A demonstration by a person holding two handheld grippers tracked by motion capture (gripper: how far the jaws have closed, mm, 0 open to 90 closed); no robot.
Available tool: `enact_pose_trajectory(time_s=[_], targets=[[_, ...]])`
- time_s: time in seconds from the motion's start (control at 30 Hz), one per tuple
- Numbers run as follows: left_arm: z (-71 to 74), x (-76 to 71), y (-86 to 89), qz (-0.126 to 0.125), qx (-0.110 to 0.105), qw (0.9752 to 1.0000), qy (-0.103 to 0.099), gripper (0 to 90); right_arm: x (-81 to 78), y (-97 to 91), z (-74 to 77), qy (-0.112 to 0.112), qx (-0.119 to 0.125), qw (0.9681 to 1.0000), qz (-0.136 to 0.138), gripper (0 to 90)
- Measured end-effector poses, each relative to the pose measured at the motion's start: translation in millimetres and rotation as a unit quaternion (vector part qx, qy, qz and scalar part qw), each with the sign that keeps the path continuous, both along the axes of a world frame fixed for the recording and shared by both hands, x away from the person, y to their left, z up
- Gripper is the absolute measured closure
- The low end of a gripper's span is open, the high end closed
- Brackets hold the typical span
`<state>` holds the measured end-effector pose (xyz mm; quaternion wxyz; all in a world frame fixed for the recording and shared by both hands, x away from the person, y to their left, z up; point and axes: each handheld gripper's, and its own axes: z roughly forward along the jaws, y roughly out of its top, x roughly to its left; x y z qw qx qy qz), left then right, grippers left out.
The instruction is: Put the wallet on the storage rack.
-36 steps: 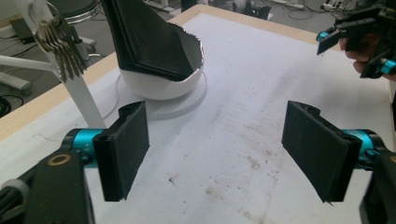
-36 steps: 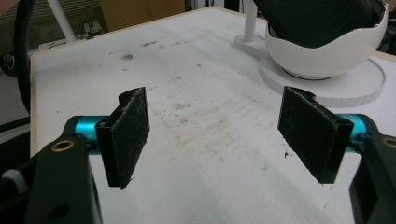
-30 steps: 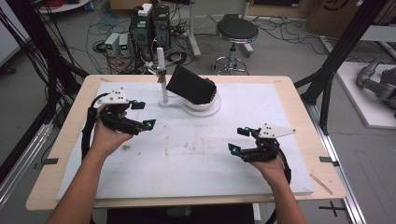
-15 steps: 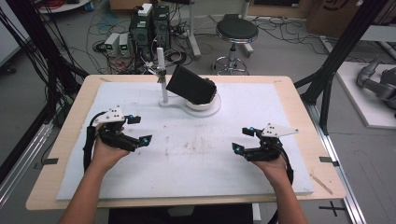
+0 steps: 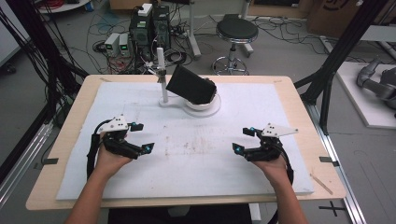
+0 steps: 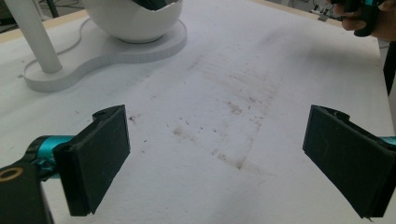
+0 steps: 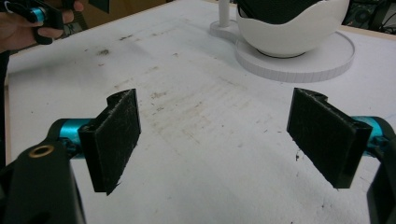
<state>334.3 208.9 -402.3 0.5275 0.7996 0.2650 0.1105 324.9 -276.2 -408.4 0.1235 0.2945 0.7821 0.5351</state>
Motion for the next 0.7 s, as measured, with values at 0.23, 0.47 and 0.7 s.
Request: enact_pose_trajectory(time_s=[0.23, 0.47, 0.7], targets=[[0.2, 0.3, 1.8, 0.004, -0.001, 1.0, -0.001, 7.4, 0.3, -0.1, -0.3, 0.002, -0.001, 1.0, 0.001, 17.7], [-1.2, 1.0, 0.4, 0.005, 0.009, 0.9999, 0.0, 7.4, 0.8, -1.3, -1.7, 0.004, 0.001, 1.0, 0.0, 17.7], [-1.7, 0.3, 1.5, 0.006, 0.013, 0.9999, 0.0, 7.4, -0.2, -0.2, -1.3, 0.004, 0.001, 1.0, 0.003, 17.7]])
